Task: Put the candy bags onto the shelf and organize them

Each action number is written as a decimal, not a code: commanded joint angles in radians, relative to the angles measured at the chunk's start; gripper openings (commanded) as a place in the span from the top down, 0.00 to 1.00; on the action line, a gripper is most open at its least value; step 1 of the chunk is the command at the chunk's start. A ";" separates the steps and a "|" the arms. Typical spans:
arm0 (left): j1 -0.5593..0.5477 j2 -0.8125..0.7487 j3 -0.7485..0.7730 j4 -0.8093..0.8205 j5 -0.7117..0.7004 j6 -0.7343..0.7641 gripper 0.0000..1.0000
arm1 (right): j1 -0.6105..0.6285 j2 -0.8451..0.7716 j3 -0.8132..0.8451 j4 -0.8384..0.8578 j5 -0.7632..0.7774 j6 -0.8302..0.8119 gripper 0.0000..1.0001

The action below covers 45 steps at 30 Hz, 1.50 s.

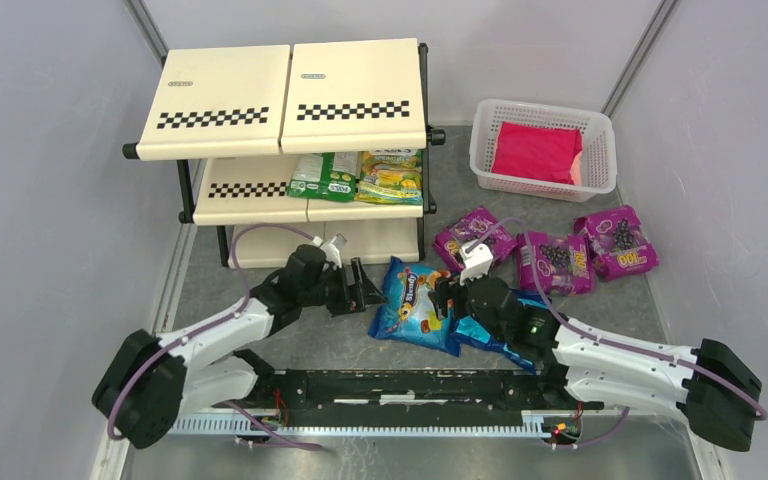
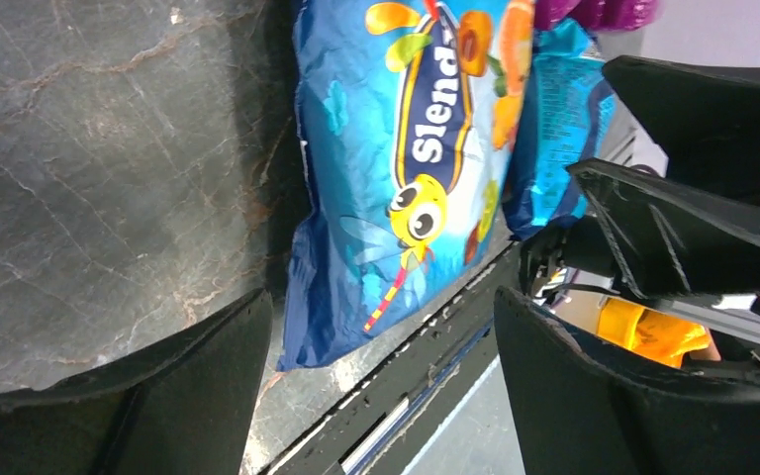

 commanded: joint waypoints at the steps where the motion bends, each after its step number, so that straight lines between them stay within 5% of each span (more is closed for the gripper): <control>1: -0.028 0.104 -0.005 0.164 -0.068 -0.049 0.14 | -0.020 -0.020 -0.042 0.059 -0.078 0.014 0.19; 9: -0.028 0.300 0.028 0.277 -0.083 -0.046 0.20 | -0.063 -0.046 -0.123 0.109 -0.141 -0.001 0.23; 20: -0.028 0.418 0.076 0.356 -0.048 -0.071 0.65 | -0.212 0.059 -0.154 0.273 -0.460 0.037 0.24; 26: -0.030 0.430 0.013 0.456 -0.014 -0.141 0.79 | -0.220 0.152 -0.120 0.303 -0.517 0.031 0.26; 32: -0.101 0.438 -0.074 0.622 -0.002 -0.262 0.97 | -0.221 0.305 -0.048 0.313 -0.606 -0.043 0.39; 40: -0.185 0.264 -0.227 0.669 -0.081 -0.390 0.98 | -0.214 0.401 0.010 0.264 -0.605 -0.094 0.44; 45: -0.186 0.044 -0.274 0.528 -0.143 -0.414 0.98 | -0.168 0.318 0.028 0.073 -0.387 -0.189 0.29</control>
